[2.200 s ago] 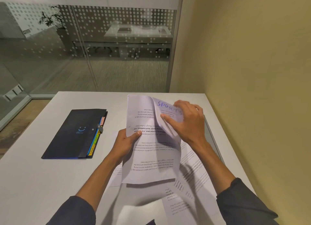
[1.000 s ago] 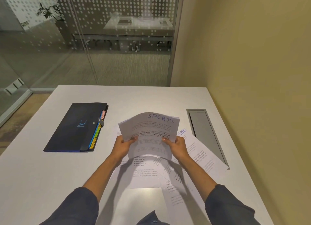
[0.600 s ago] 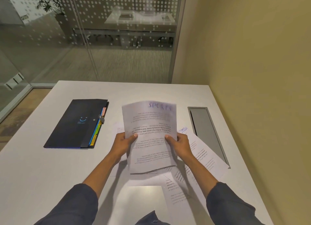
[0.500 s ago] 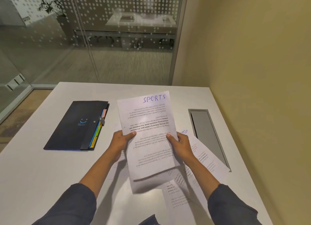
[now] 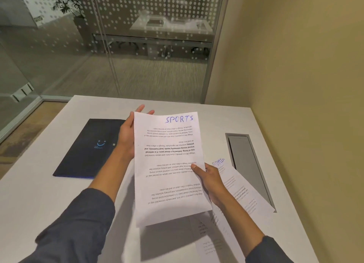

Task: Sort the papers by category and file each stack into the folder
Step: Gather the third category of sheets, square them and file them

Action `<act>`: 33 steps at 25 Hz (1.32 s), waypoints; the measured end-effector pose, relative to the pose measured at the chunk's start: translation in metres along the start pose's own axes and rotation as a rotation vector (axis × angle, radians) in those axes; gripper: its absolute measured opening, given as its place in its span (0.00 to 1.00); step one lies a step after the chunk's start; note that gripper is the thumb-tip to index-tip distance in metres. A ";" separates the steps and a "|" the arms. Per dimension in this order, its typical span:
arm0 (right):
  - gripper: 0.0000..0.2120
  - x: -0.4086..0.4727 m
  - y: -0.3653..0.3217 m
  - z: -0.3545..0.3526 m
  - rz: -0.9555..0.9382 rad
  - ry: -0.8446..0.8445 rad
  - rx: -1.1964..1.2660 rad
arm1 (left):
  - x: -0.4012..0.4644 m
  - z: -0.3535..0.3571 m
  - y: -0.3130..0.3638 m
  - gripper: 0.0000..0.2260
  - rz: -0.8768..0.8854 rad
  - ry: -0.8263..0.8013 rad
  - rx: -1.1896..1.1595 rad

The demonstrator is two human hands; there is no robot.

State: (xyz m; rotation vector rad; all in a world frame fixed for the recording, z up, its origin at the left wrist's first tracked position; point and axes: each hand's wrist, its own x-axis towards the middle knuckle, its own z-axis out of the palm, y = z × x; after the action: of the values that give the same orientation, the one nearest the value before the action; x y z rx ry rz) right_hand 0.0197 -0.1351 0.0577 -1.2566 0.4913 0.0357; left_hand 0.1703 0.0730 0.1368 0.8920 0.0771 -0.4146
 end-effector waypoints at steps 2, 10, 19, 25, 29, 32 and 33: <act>0.11 0.000 0.002 0.006 0.009 -0.005 0.006 | 0.013 -0.002 0.004 0.19 0.000 0.003 -0.020; 0.09 0.006 0.005 0.025 0.024 0.023 0.027 | 0.028 -0.022 0.007 0.13 -0.005 0.061 -0.055; 0.08 0.046 0.017 0.061 -0.026 0.328 0.021 | -0.012 -0.100 -0.048 0.12 -0.300 0.036 0.532; 0.08 0.067 0.031 0.087 0.173 0.157 -0.026 | -0.002 -0.147 -0.040 0.12 -0.309 0.119 0.576; 0.11 0.081 0.043 0.102 0.221 0.079 -0.186 | 0.009 -0.171 -0.034 0.09 -0.394 0.170 0.562; 0.13 0.093 0.056 0.112 0.206 0.118 -0.258 | 0.021 -0.192 -0.044 0.12 -0.462 0.206 0.557; 0.13 0.096 0.060 0.112 0.193 0.140 -0.280 | 0.026 -0.195 -0.048 0.12 -0.475 0.208 0.575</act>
State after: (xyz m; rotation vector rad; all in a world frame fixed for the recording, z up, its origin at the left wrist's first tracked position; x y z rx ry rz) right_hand 0.1261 -0.0358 -0.0071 -1.4876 0.7478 0.1858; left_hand 0.1961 0.1885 -0.0276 1.4904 0.3804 -0.8083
